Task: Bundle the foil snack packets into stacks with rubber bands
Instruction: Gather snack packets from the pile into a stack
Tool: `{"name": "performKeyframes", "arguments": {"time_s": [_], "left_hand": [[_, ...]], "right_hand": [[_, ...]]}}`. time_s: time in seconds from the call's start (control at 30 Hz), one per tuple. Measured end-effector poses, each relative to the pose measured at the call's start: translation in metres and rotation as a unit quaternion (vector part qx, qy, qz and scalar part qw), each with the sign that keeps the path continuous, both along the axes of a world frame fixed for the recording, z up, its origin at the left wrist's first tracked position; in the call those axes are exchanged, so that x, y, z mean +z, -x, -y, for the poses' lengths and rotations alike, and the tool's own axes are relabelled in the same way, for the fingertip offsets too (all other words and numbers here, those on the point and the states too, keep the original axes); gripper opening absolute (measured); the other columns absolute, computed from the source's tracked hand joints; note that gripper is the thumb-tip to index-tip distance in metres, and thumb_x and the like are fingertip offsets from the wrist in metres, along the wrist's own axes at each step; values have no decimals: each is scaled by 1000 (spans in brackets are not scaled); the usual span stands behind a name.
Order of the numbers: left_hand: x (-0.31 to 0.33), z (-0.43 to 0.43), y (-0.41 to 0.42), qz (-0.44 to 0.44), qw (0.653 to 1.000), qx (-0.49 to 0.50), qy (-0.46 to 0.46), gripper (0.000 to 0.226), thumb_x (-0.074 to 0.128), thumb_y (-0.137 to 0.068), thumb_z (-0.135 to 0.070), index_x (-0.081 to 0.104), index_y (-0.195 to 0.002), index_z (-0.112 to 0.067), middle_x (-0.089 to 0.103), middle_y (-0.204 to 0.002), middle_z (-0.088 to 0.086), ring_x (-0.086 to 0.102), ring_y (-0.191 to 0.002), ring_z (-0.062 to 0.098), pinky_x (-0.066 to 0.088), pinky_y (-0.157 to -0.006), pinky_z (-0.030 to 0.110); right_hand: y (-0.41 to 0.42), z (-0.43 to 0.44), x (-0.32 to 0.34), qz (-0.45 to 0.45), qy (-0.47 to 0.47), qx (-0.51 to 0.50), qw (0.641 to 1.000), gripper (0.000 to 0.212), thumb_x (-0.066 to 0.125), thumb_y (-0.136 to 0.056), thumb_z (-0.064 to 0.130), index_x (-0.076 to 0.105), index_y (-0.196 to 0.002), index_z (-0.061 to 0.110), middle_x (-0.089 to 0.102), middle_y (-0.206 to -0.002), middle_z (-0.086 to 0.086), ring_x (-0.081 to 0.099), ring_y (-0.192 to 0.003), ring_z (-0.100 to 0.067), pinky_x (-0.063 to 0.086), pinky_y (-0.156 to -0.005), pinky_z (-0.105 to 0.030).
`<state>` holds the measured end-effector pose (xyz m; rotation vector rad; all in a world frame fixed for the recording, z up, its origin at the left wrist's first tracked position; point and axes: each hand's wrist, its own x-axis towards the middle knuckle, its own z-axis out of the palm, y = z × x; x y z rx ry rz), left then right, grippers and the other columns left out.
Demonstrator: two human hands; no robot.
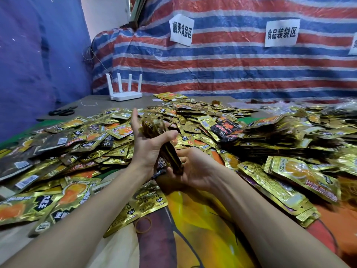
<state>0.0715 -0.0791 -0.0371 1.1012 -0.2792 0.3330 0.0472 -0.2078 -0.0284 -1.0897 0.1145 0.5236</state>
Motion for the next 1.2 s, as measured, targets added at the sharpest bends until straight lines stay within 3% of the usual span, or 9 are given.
{"name": "performKeyframes", "arguments": {"time_s": [0.07, 0.17, 0.33, 0.43, 0.57, 0.7, 0.87, 1.07, 1.2], "left_hand": [[-2, -1, -1, 27, 999, 9, -29, 103, 80, -66, -1, 35, -141, -56, 66, -99, 15, 68, -89, 40, 60, -78, 55], [-3, -1, 1, 40, 994, -4, -101, 60, 66, -71, -6, 60, -119, -42, 62, -99, 16, 68, -94, 49, 61, -73, 51], [0, 5, 6, -8, 999, -17, -37, 36, 58, -70, -5, 59, -96, -30, 59, -79, 17, 66, -71, 37, 58, -61, 45], [-1, 12, 11, 31, 996, 25, -79, 44, 82, -63, -15, 55, -93, -34, 58, -77, 11, 63, -71, 31, 61, -61, 49], [-5, 18, 12, 64, 992, 5, -108, 56, 74, -61, 3, 53, -98, -32, 55, -70, 2, 53, -66, 23, 52, -66, 54], [-7, 21, 16, 83, 991, -65, -84, 56, 60, -64, 12, 55, -101, -30, 55, -82, 7, 60, -71, 24, 60, -71, 50], [-11, 24, 19, 93, 983, -103, -117, 55, 55, -62, 12, 54, -100, -29, 56, -84, 7, 61, -72, 24, 59, -71, 46], [-9, 26, 21, 83, 983, -95, -133, 51, 55, -62, 10, 49, -103, -20, 54, -84, 9, 61, -72, 25, 61, -72, 44], [-11, 24, 17, 73, 983, -102, -132, 51, 57, -62, 8, 51, -103, -21, 54, -85, 10, 61, -73, 25, 61, -74, 47]], "right_hand": [[1, -1, 0, 3, 17, -6, 1000, 22, 39, -106, 11, 58, -101, 3, 64, -77, -12, 62, -71, -20, 55, -48, -26], [0, -3, 1, -12, 38, 3, 999, 20, 35, -105, 8, 55, -108, 6, 65, -76, -12, 64, -70, -20, 57, -50, -28], [8, -5, 6, 45, 135, 19, 990, 18, 42, -102, 4, 57, -110, 9, 69, -87, -10, 66, -79, -20, 62, -66, -36], [12, -3, 0, 145, 303, -17, 942, 19, 48, -103, 16, 59, -116, 9, 66, -117, -17, 61, -96, -24, 54, -95, -45], [24, 17, 10, 238, 536, -50, 809, 26, 47, -98, 25, 62, -85, 8, 61, -83, -12, 58, -75, -27, 48, -65, -32], [46, 42, 12, 319, 564, -111, 753, 25, 58, -93, 28, 71, -107, 13, 71, -96, -6, 66, -89, -23, 57, -75, -34], [79, 91, 28, 385, 592, -195, 680, 9, 65, -90, 25, 74, -90, 21, 65, -75, 10, 64, -70, -7, 49, -61, -22], [104, 213, 59, 258, 749, -277, 544, 13, 67, -86, 8, 76, -93, 15, 73, -96, -10, 65, -88, -27, 56, -79, -39], [104, 269, 52, 125, 805, -241, 528, 20, 63, -82, 2, 78, -90, 13, 74, -91, -16, 66, -87, -35, 55, -76, -38]]}}
